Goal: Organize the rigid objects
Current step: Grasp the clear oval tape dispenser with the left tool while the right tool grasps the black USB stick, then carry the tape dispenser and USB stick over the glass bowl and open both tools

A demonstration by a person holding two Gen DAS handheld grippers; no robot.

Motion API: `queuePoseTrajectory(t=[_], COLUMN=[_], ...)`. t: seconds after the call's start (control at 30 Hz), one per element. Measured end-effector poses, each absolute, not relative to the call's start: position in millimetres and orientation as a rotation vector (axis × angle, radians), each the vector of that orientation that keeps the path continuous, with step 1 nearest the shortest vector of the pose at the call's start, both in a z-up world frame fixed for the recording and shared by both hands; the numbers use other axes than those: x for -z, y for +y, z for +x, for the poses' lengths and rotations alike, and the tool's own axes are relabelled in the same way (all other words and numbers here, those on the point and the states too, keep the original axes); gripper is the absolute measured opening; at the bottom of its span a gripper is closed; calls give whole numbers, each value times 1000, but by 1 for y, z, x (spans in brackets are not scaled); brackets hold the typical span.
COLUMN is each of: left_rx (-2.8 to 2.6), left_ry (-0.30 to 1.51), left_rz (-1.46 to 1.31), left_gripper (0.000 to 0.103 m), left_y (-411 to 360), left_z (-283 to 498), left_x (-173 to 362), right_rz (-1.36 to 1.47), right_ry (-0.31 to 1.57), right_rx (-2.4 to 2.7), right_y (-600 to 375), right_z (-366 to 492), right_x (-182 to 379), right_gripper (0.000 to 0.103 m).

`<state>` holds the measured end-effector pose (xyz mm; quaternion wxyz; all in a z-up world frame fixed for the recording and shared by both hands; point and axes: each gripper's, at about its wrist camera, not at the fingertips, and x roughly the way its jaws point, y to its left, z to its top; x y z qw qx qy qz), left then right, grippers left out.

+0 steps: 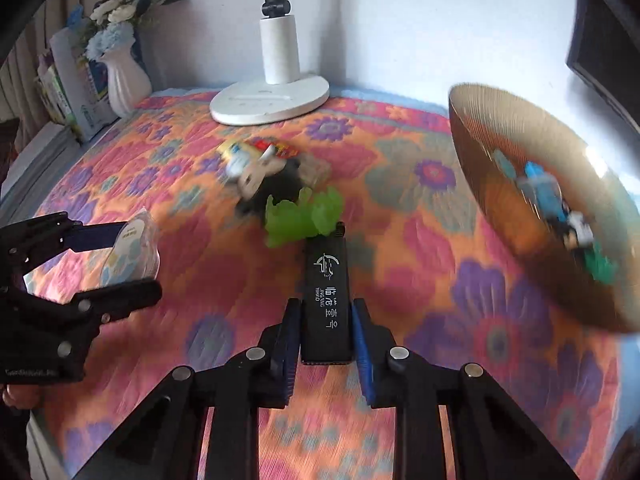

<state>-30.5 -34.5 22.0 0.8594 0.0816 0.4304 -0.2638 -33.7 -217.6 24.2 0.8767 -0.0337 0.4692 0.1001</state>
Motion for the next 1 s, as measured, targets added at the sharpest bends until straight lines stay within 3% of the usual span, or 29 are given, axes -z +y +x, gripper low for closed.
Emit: queuePoseTrajectory(t=[0.17,0.2,0.47,0.67,0.73,0.77,0.8,1.0], left_rx=[597,580,450,479,420,394,400,450], left_ry=[901,895,935,939,965,944,939,859], left_rz=[322,311,149,94,122,145,153,86], left_gripper=[64,68,68,72,62,50,46,46], left_y=[-45,-42,15,-9,-18,-21,-23,-30], left_z=[-73,-76,-83,-74,-64,-63,-63,-67], left_x=[-14,-14,-15,-16,-10,-11,-12,-38], right_rz=[51,62,92,-57,-86,-90,-79,49], right_ry=[1002,1001,1015,961,940,938,941,938], right_rx=[-235,-242,-233,-143,-153,-160,-166,-126], right_y=[-228,-229,-230,-208,-206,-207,-211,-257], right_z=[-84,-89,-93,-92,-96,-97,-99,-107], right_x=[-23,-23,-23,-21,-21,-22,-22,-34], right_gripper=[24,25,34,33,24,24,24,24])
